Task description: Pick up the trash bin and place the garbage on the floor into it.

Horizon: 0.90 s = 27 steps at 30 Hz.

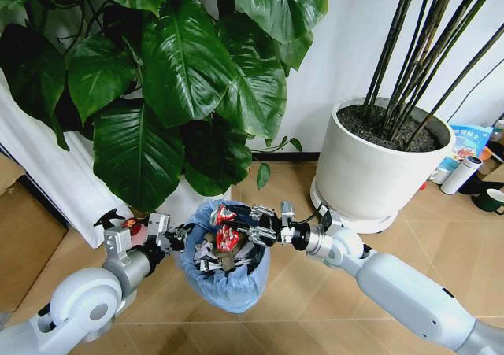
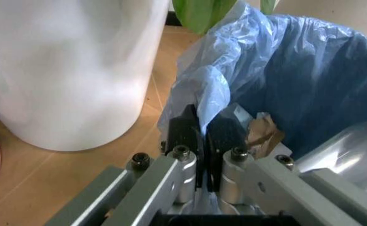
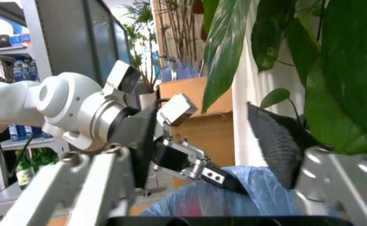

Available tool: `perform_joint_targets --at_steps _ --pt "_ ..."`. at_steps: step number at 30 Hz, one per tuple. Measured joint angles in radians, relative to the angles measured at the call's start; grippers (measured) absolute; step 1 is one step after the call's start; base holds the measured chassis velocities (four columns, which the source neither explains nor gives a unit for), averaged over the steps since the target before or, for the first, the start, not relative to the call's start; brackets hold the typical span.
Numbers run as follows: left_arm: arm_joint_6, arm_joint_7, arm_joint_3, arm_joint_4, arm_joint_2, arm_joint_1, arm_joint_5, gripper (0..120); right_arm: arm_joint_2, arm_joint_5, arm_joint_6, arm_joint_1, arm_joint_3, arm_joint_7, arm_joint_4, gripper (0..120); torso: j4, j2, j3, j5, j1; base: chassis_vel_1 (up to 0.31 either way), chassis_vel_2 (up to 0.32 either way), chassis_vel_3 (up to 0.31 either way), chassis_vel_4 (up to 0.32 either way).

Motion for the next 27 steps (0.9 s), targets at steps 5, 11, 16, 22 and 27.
perform_joint_targets --at_steps 5,11,16,22,27 --pt "0.003 -0.005 -0.001 0.003 0.002 -0.002 -0.002 0 -0.022 0.007 -0.016 -0.006 0.003 -0.001 0.029 72 0.0 0.0 0.0 0.0 0.0 0.0 0.0 0.0 0.0" --pt "0.006 -0.008 -0.008 0.003 0.001 0.005 0.001 0 -0.053 0.006 -0.029 -0.027 0.032 0.004 0.062 94 0.0002 0.0 0.0 -0.0001 0.0 0.0 0.0 0.0 0.0" --pt "0.006 -0.01 -0.024 0.003 -0.002 0.015 0.006 0 -0.109 -0.005 -0.019 -0.141 0.14 0.121 0.097 100 0.0001 0.0 0.0 0.0 0.0 0.0 0.0 0.0 0.0" --pt "0.005 -0.013 -0.035 0.0 -0.008 0.027 0.017 0 -0.172 -0.075 0.005 -0.357 0.362 0.403 0.11 100 -0.0001 0.0 0.0 0.0001 0.0 0.0 0.0 0.0 0.0" --pt "0.004 -0.014 -0.056 -0.01 -0.008 0.044 0.026 0 -0.136 -0.15 -0.018 -0.635 0.623 0.507 0.108 100 -0.0002 0.0 0.0 0.0006 0.0 0.0 0.0 0.0 0.0"
